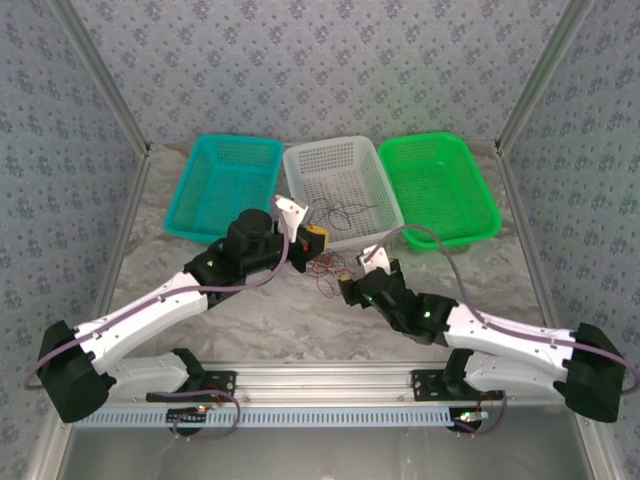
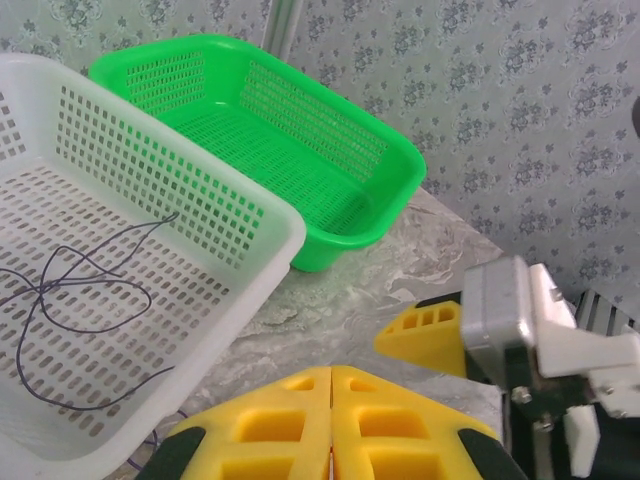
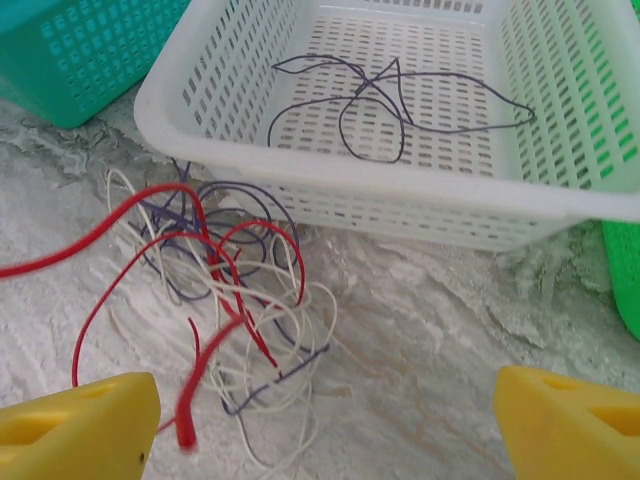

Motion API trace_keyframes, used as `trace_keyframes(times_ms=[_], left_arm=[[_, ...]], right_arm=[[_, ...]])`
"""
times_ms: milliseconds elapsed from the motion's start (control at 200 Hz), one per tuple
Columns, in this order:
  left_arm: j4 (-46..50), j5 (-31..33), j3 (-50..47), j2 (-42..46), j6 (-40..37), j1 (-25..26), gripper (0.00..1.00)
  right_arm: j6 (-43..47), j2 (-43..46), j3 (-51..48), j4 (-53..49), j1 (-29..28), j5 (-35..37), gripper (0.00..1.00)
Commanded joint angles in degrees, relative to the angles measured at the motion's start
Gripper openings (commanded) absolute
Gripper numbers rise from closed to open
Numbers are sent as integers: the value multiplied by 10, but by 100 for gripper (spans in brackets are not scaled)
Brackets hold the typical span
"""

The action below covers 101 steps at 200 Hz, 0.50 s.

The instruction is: Untangle the cables

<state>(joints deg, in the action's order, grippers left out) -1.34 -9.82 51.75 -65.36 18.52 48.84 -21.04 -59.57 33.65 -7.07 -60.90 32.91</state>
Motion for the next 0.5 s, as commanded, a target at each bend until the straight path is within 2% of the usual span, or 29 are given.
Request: trace_keyframes(times_ms=[0, 140, 300, 500], left_arm=[[-11, -7, 33, 1, 22, -2, 0], [8, 9, 58, -3, 54, -2, 0], [22, 20, 75, -7, 70, -1, 0], [4, -3, 78, -14, 97, 14, 0]], right_arm=[[12, -40, 38, 44, -15, 51, 88], [21, -72, 33, 113, -55, 100, 85], [33, -102, 35, 124, -82, 127, 83], [65, -167, 58, 203, -88, 203, 89]])
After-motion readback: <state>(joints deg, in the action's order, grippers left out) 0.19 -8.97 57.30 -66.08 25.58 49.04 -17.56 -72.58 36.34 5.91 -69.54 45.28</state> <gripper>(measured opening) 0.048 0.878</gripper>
